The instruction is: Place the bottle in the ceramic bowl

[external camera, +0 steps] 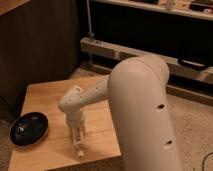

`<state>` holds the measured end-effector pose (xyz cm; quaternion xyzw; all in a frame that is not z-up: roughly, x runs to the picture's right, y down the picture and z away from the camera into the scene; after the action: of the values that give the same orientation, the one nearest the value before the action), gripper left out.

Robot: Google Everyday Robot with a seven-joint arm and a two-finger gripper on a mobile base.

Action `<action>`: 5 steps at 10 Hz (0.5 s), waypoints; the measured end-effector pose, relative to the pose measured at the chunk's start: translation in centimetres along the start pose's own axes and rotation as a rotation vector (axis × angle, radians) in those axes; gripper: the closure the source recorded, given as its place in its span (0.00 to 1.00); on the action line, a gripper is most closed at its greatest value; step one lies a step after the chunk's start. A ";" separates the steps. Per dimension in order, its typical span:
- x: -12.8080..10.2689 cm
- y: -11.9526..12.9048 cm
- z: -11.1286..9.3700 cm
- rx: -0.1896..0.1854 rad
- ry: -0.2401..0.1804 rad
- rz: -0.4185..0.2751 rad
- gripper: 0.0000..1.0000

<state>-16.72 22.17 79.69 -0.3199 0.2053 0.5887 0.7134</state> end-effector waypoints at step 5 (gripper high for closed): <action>-2.6 3.5 -6.1 -0.069 -0.025 -0.080 1.00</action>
<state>-20.15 16.38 76.33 -0.3449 0.1628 0.5705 0.7273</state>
